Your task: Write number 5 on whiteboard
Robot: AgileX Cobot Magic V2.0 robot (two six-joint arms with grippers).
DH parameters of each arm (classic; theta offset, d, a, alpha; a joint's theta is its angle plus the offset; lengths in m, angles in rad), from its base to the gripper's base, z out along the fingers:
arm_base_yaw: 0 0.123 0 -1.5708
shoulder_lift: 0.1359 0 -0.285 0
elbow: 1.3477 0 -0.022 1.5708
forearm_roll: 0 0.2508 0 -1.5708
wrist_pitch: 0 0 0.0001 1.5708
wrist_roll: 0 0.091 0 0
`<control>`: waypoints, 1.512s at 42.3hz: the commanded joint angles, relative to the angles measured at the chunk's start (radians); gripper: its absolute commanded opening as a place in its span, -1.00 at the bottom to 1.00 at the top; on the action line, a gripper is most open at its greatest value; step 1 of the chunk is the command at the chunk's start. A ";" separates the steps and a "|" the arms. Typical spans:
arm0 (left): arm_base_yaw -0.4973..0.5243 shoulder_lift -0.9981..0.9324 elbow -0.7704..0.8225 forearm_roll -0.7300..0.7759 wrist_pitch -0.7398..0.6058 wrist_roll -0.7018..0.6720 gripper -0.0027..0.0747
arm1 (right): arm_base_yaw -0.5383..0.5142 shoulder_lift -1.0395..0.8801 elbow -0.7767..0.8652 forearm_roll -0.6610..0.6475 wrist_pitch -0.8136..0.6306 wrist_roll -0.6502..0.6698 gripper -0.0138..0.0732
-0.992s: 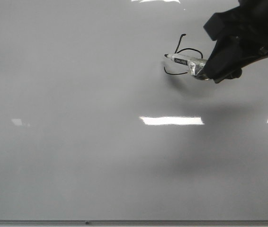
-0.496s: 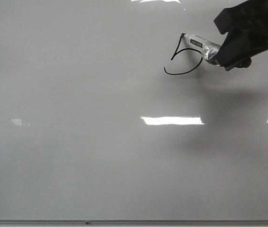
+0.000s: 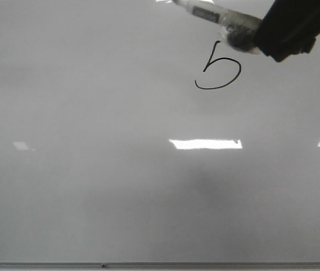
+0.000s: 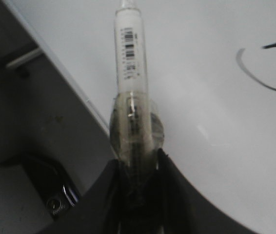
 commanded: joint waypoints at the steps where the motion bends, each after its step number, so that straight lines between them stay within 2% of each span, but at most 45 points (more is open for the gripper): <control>1: -0.108 0.009 -0.028 -0.050 -0.029 0.102 0.42 | 0.064 -0.035 -0.032 0.015 0.072 -0.109 -0.82; 5: -0.258 0.063 -0.030 -0.050 -0.017 0.143 0.63 | 0.157 -0.035 -0.032 0.022 0.134 -0.157 -0.82; 11: -0.439 0.217 -0.069 -0.048 -0.002 0.144 0.63 | 0.240 -0.035 -0.032 0.024 0.135 -0.158 -0.82; 15: -0.482 0.316 -0.098 -0.048 -0.001 0.145 0.61 | 0.241 -0.035 -0.032 0.024 0.134 -0.158 -0.82; 21: -0.481 0.380 -0.098 -0.048 -0.009 0.154 0.60 | 0.241 -0.035 -0.032 0.024 0.134 -0.158 -0.82; 23: -0.481 0.380 -0.098 -0.048 -0.030 0.169 0.51 | 0.241 -0.035 -0.032 0.024 0.134 -0.158 -0.82; 31: -0.481 0.377 -0.098 -0.048 -0.071 0.169 -0.16 | 0.241 -0.035 -0.032 0.024 0.136 -0.158 -0.82; 41: -0.481 0.377 -0.098 -0.048 -0.071 0.169 -0.63 | 0.241 -0.035 -0.032 0.024 0.134 -0.158 -0.80; 45: -0.481 0.377 -0.098 -0.048 -0.071 0.169 -0.76 | 0.241 -0.035 -0.032 0.024 0.136 -0.158 -0.61; 48: -0.481 0.377 -0.098 -0.048 -0.071 0.169 -0.83 | 0.241 -0.035 -0.032 0.024 0.141 -0.158 -0.33; 51: -0.481 0.377 -0.098 -0.048 -0.071 0.169 -0.89 | 0.241 -0.035 -0.032 0.024 0.142 -0.157 0.06; 55: -0.481 0.377 -0.098 -0.042 -0.071 0.169 -0.91 | 0.240 -0.035 -0.033 0.017 0.142 -0.157 0.43; 58: -0.481 0.377 -0.098 -0.017 -0.071 0.169 -0.91 | 0.224 -0.047 -0.033 -0.006 0.147 -0.138 0.56; 64: -0.471 0.374 -0.119 0.065 -0.022 0.112 -0.91 | 0.150 -0.107 -0.034 -0.101 0.171 -0.011 0.55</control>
